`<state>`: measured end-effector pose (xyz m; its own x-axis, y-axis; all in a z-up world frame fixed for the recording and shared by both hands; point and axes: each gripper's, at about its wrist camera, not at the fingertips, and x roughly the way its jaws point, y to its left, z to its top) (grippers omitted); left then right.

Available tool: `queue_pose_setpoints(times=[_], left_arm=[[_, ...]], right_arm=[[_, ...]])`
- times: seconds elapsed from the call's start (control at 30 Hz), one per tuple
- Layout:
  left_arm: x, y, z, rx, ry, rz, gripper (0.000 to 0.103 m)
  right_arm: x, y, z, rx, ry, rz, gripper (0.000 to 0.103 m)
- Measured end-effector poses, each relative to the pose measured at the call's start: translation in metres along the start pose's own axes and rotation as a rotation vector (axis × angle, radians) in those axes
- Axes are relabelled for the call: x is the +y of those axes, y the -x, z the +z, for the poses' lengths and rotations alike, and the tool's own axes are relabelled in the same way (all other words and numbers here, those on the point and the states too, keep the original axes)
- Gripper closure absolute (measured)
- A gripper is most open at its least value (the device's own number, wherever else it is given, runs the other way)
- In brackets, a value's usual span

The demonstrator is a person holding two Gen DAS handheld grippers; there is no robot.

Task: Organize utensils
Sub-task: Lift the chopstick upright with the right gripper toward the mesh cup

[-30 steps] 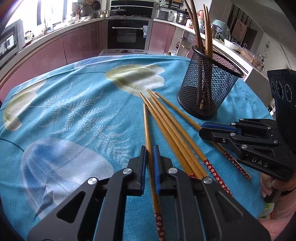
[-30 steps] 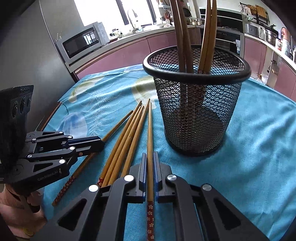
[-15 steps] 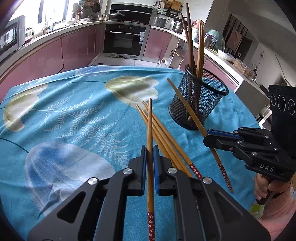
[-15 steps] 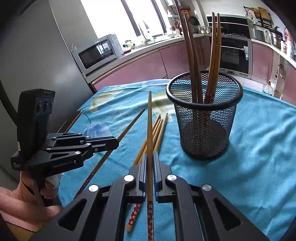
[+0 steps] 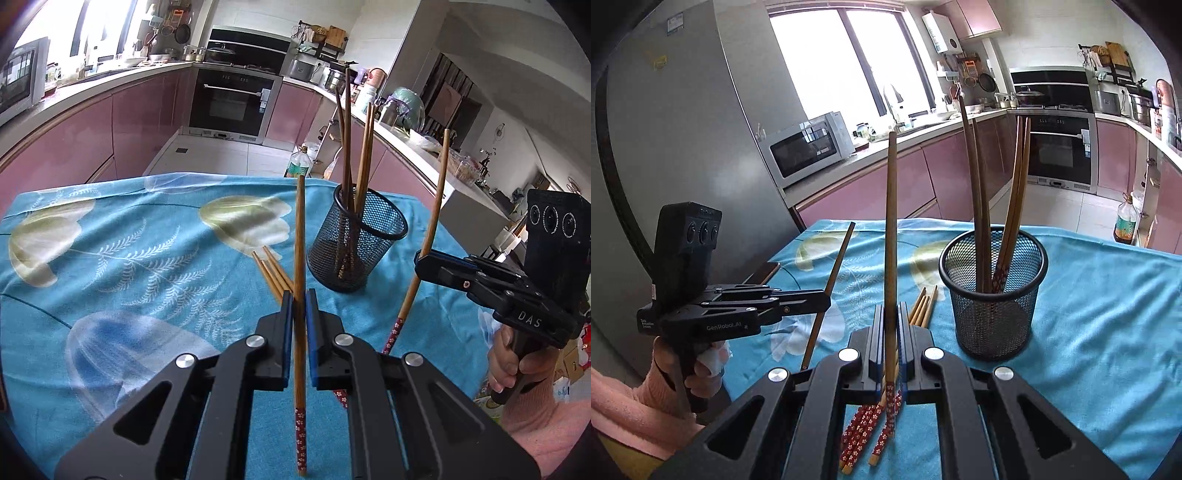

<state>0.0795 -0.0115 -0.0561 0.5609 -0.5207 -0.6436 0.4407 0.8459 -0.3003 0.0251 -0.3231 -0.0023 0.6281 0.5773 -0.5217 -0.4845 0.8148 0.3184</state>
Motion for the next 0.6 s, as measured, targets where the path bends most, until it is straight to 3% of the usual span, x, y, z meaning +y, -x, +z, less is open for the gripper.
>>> queue_pose_setpoints(times=[0.6], left_arm=[[-0.015, 0.039, 0.022, -0.099, -0.026, -0.087, 0.096]], right_arm=[[-0.006, 0.021, 0.018, -0.092, 0.010, -0.036, 0.097]])
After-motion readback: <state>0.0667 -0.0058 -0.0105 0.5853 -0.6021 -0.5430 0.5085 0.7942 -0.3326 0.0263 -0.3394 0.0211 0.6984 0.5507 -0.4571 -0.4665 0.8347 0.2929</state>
